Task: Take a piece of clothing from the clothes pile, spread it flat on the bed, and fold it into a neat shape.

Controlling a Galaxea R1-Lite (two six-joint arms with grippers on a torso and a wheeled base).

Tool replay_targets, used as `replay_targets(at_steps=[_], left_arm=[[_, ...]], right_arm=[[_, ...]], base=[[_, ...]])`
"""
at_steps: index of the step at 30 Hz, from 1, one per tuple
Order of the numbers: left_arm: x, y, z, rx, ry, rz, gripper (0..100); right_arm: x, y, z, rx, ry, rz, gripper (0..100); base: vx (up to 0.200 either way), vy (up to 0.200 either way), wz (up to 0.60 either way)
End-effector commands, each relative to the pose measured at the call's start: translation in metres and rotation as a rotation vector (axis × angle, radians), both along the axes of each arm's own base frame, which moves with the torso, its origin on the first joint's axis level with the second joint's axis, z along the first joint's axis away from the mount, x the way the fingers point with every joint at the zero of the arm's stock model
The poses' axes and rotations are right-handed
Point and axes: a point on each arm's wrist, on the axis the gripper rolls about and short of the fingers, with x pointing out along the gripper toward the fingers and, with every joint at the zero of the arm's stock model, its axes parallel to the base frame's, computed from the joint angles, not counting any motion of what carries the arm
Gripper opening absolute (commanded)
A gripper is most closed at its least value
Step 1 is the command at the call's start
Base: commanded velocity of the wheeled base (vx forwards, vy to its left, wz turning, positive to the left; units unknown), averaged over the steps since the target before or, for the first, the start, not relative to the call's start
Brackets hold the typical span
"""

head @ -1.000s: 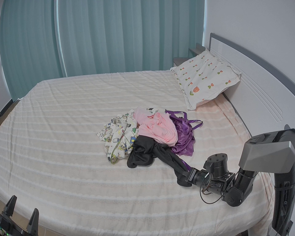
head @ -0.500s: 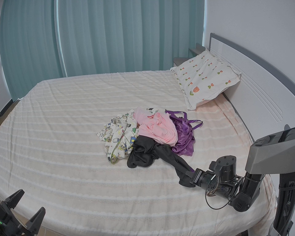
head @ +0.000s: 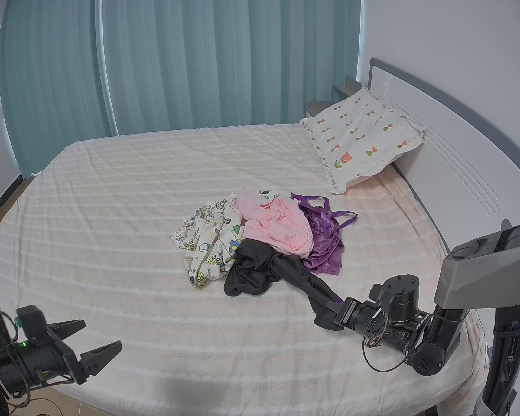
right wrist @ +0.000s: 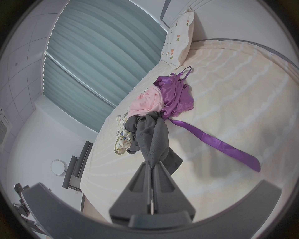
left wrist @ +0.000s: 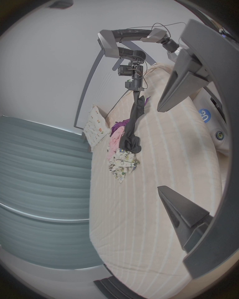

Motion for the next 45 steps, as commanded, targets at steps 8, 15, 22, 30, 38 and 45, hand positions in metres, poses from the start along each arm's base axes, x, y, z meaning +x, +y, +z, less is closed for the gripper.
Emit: replay_targets(at_steps=[8, 15, 22, 30, 38, 45], left_arm=[[0.134, -0.073, -0.056, -0.137, 0.319, 0.111, 100], [0.185, -0.117, -0.089, -0.166, 0.35, 0.211, 100], [0.23, -0.145, -0.13, -0.122, 0.34, 0.273, 100], [0.273, -0.172, -0.152, -0.201, 0.305, 0.288, 100], [0.298, -0.186, -0.174, -0.213, 0.279, 0.287, 100], [0.312, -0.194, -0.182, -0.231, 0.261, 0.284, 100]], right_arm=[[-0.002, 0.001, 0.006, 0.01, -0.018, 0.003, 0], [-0.002, 0.001, 0.007, 0.012, -0.02, 0.001, 0], [-0.002, 0.0, 0.007, 0.014, -0.02, -0.003, 0], [-0.001, 0.0, 0.008, 0.015, -0.025, -0.006, 0], [0.0, 0.001, 0.011, 0.023, -0.04, -0.004, 0], [0.0, 0.001, 0.009, 0.021, -0.036, -0.004, 0]], base=[[0.0, 0.0, 0.0], [0.0, 0.0, 0.0], [0.0, 0.0, 0.0], [0.0, 0.0, 0.0], [0.0, 0.0, 0.0], [0.0, 0.0, 0.0]])
